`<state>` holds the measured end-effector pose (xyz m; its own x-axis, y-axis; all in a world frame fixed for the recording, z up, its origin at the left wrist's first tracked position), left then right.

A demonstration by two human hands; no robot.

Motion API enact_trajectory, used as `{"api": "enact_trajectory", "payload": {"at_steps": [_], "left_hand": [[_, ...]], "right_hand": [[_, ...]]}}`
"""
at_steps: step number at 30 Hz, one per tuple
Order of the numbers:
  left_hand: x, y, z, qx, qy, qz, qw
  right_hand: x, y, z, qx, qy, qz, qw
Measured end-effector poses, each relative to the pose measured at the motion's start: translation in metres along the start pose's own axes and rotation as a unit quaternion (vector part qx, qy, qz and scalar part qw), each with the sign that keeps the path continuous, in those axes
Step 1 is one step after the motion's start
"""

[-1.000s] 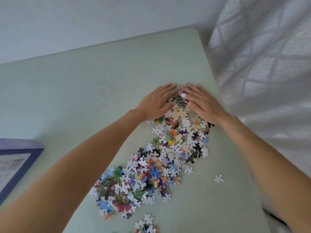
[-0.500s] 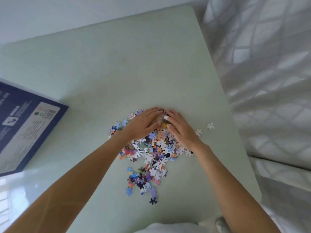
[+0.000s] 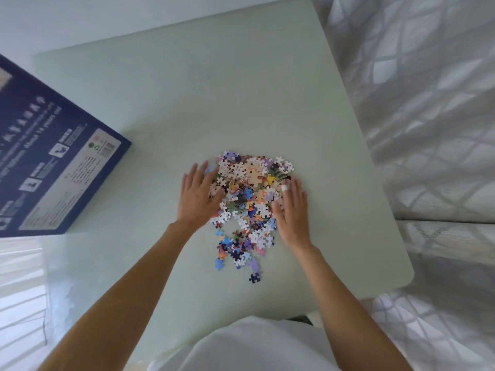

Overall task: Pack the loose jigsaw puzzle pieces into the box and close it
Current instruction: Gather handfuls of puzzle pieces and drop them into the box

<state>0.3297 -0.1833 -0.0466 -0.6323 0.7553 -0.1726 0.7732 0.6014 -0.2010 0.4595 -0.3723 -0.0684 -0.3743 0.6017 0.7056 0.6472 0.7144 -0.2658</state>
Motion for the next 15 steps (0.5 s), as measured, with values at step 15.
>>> {"api": "enact_trajectory", "payload": {"at_steps": [15], "left_hand": [[0.030, -0.066, -0.001, 0.061, -0.123, -0.081, 0.987]], "right_hand": [[0.061, -0.031, 0.008, 0.070, -0.089, -0.031, 0.993]]}}
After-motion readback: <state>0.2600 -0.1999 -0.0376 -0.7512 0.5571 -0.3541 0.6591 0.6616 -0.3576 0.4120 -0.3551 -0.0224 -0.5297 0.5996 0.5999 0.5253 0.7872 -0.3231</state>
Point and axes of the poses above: each hand's wrist, its own y-axis towards the middle knuckle, its own z-axis out of the palm, x = y × z, the point moved 5 cm from there along y, towards the middle knuckle, and after that the axes turned 13 degrees about y, right-handed, at the moved point
